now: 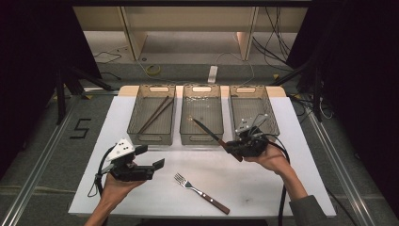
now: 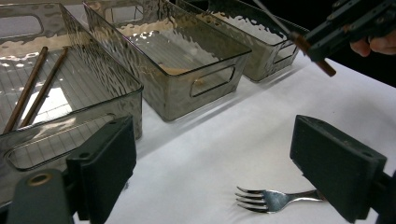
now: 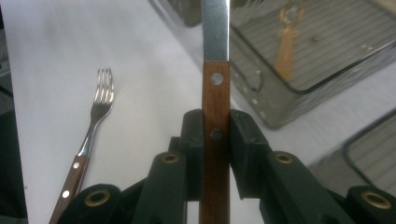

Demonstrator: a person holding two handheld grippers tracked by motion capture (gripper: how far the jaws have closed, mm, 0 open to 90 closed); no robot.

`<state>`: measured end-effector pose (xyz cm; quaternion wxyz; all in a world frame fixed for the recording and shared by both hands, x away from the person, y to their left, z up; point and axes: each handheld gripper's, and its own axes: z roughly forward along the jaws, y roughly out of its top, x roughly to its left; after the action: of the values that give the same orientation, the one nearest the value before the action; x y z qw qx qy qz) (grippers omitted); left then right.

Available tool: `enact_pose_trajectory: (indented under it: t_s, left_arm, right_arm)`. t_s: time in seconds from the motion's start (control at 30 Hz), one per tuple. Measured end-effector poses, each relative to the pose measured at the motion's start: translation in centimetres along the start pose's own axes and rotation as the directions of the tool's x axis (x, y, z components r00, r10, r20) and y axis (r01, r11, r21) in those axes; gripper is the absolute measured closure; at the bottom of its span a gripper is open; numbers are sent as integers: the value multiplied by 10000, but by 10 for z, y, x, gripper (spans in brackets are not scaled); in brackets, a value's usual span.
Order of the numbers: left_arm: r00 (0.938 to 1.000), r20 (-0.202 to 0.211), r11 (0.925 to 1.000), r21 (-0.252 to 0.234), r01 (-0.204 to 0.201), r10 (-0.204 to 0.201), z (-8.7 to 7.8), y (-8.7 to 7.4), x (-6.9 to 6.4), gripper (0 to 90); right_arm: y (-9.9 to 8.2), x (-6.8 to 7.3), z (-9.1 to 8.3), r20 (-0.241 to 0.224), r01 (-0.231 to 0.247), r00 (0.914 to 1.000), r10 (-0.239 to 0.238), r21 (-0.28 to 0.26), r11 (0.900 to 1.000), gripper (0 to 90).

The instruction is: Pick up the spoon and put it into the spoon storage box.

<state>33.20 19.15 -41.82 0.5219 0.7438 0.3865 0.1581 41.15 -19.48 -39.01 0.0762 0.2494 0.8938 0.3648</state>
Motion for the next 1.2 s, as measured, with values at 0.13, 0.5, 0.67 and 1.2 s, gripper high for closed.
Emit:
enact_pose_trajectory:
  t_s: [0.13,0.5,0.67,1.2]
  left_arm:
    - [10000,9,10000,21,-36,36,0,0,0,139]
    - [10000,21,10000,-38,14,-14,0,0,0,139]
    - [10000,44,10000,-5,-37,37,0,0,0,139]
    - [10000,-29,10000,-59,40,-41,0,0,1,140]
  right_arm:
    - [1,-6,-9,240,-288,9993,296,-321,9991,769]
    - [3,-28,-28,821,-1016,9902,1128,-1301,9863,769]
    - [1,-36,-33,1075,-1360,9823,1534,-1537,9787,769]
    - [0,-60,-36,1749,-2221,9502,2577,-1998,9543,769]
